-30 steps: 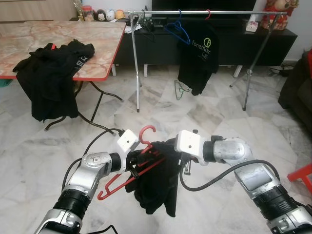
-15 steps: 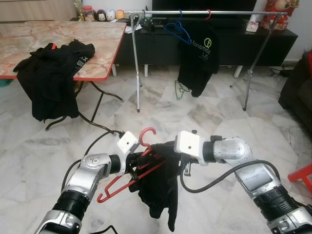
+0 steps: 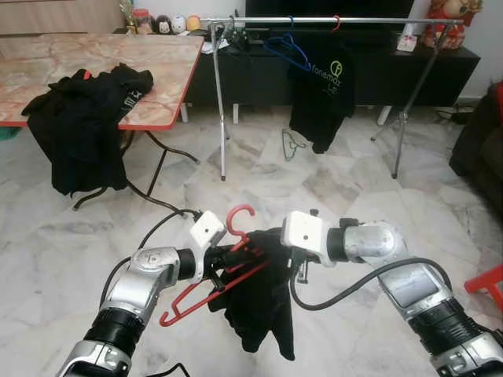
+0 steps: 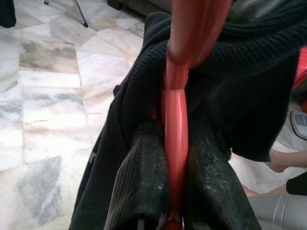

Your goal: Hang hanger

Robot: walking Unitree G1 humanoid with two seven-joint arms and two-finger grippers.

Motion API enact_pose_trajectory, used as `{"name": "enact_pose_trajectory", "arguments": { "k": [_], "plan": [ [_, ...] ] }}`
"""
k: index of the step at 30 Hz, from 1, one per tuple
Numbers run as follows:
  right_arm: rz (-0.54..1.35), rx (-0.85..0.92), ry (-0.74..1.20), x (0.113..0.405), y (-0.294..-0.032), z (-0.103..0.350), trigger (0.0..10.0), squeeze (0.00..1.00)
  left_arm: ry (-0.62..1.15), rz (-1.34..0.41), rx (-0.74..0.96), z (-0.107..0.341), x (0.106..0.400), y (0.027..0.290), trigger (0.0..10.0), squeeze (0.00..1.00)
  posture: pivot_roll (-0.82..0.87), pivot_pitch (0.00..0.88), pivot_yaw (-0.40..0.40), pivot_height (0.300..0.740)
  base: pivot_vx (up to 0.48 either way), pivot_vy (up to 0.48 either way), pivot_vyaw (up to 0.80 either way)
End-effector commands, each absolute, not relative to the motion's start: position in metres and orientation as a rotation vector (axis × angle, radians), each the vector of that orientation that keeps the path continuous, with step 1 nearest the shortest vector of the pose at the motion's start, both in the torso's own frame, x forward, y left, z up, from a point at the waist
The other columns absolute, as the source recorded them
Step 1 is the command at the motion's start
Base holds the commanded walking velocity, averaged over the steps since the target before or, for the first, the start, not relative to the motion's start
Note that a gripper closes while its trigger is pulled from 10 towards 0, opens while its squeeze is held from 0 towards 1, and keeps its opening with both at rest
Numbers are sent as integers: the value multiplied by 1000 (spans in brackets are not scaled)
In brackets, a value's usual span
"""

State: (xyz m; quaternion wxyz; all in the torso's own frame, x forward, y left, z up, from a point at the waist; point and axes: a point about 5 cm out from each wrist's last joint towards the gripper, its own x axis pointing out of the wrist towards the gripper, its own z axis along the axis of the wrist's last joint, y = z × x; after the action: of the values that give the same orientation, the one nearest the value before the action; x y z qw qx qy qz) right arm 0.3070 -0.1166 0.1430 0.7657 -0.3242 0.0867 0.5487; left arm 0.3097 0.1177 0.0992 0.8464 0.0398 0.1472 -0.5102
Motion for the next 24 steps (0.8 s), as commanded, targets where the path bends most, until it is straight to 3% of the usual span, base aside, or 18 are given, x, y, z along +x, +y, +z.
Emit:
{"name": "enact_pose_trajectory", "arguments": {
  "k": [1,14,16,24],
  "plan": [
    [1212,-721,162,307,-112,149,10000,0,214,-1102,110,114,311,114,10000,0,-94,0,-34,740,0,0,0],
    [1224,-717,170,305,-113,150,10000,0,221,-1161,124,113,306,112,10000,0,-101,0,-35,740,0,0,0],
    [1226,-717,170,305,-114,151,10000,59,218,-1174,120,114,306,110,10000,0,-104,0,-38,740,0,0,0],
    [1239,-716,168,304,-113,153,10000,63,204,-1186,120,115,305,108,10000,0,-106,0,-41,740,0,0,0]
  ]
}}
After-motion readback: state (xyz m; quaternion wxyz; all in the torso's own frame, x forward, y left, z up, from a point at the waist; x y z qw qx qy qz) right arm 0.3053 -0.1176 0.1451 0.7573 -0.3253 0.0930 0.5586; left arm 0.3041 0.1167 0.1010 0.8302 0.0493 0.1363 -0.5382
